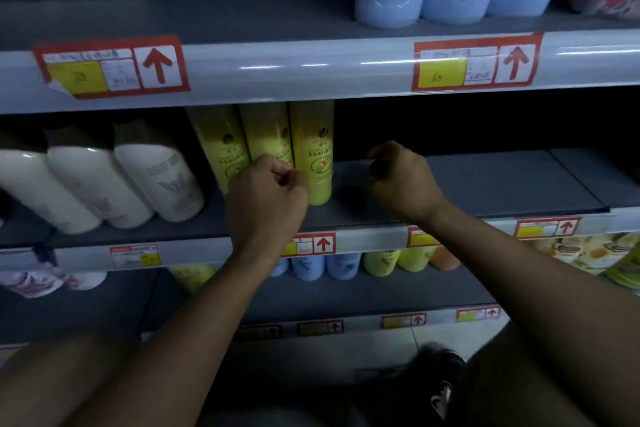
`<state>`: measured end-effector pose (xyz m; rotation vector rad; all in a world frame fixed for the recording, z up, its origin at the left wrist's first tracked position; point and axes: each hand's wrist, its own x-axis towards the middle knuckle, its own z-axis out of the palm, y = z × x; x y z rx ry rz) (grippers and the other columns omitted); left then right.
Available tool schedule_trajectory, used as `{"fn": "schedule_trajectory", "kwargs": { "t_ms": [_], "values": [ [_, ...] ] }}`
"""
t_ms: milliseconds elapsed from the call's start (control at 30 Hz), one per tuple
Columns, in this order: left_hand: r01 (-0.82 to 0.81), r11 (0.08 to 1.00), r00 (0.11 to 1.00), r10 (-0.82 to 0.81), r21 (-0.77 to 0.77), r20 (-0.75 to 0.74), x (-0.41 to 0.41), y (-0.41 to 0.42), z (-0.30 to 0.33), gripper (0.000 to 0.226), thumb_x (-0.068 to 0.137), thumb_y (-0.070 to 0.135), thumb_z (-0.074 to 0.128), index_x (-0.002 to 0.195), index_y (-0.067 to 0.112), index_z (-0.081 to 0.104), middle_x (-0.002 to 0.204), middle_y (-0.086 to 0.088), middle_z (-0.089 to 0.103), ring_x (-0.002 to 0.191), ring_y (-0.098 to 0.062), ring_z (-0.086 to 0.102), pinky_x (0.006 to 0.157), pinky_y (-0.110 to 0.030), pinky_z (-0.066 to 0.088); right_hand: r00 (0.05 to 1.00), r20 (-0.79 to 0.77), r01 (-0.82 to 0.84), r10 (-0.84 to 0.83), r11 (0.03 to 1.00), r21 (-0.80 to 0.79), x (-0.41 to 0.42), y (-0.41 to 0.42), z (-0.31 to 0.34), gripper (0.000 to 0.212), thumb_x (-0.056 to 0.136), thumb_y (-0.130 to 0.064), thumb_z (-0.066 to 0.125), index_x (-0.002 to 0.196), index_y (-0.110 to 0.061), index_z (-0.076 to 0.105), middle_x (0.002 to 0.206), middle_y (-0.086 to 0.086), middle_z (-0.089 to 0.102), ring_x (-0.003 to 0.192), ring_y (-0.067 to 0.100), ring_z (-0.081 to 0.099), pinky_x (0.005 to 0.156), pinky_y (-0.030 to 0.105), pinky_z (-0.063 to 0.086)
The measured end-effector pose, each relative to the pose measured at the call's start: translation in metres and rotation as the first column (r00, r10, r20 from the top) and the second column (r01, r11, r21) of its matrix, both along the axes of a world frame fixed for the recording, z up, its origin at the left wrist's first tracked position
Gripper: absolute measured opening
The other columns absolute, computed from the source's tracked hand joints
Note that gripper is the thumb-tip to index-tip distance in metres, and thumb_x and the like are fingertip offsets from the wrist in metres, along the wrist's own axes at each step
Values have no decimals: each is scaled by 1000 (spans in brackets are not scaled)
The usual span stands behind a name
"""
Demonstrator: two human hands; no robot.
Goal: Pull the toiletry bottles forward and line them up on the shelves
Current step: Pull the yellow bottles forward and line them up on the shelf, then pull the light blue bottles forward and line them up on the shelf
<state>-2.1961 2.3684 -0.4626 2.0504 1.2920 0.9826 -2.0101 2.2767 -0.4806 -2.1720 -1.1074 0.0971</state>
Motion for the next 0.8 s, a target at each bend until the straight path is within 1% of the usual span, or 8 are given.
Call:
{"fn": "schedule_trajectory", "kwargs": {
  "t_ms": [67,167,267,400,567,633,700,800],
  "values": [
    [-58,998,998,58,-4,17,1,-8,7,17,85,33,59,85,24,73,80,10,72,85,-20,68,72,-32,53,1000,-11,-18,19,999,43,0,-5,-1,34,85,-10,65,118,-13,66,99,0,71,100,21,69,79,20,43],
    [-107,994,993,108,-27,53,1,-22,17,18,84,33,61,87,22,76,82,7,74,88,-22,68,75,-33,53,998,0,-66,66,992,105,-3,-18,0,31,87,-8,62,116,-14,67,94,-4,68,94,19,68,80,21,44],
    [-104,994,990,107,-40,87,2,-38,24,19,84,34,60,83,22,75,78,9,73,84,-20,69,76,-35,56,994,3,-107,107,983,151,-2,-29,1,29,88,-9,60,116,-14,67,97,-1,71,93,20,69,82,26,50],
    [-79,995,992,84,-58,97,8,-59,27,13,85,34,63,77,28,70,76,13,70,82,-18,68,77,-36,56,991,-16,-124,129,973,193,5,-53,1,24,90,-9,60,111,-14,69,89,-5,69,86,16,68,81,27,51],
    [-35,998,992,40,-43,120,18,-84,33,16,87,28,64,71,27,68,68,15,67,73,-6,64,66,-26,47,988,-44,-138,147,978,156,21,-83,4,21,93,-11,59,111,-15,69,92,-2,73,83,13,68,77,19,50],
    [-8,1000,992,10,-20,130,22,-90,39,15,86,26,64,72,25,69,63,16,65,68,0,61,60,-23,43,987,-60,-136,147,979,152,25,-94,11,19,93,-11,60,108,-17,69,92,-4,72,84,10,68,73,7,46],
    [16,1000,990,-17,8,141,25,-92,48,15,83,24,64,69,23,69,57,15,63,64,-1,61,56,-23,43,986,-81,-128,144,976,174,25,-104,20,17,92,-10,62,104,-20,69,89,-5,73,79,4,66,68,3,44],
    [67,997,977,-75,46,202,26,-96,65,15,80,25,62,66,22,68,53,10,63,60,-12,65,57,-34,55,986,-66,-136,153,966,219,16,-119,39,16,91,-10,64,98,-23,69,85,-8,71,76,1,65,68,10,48]
  ]
}}
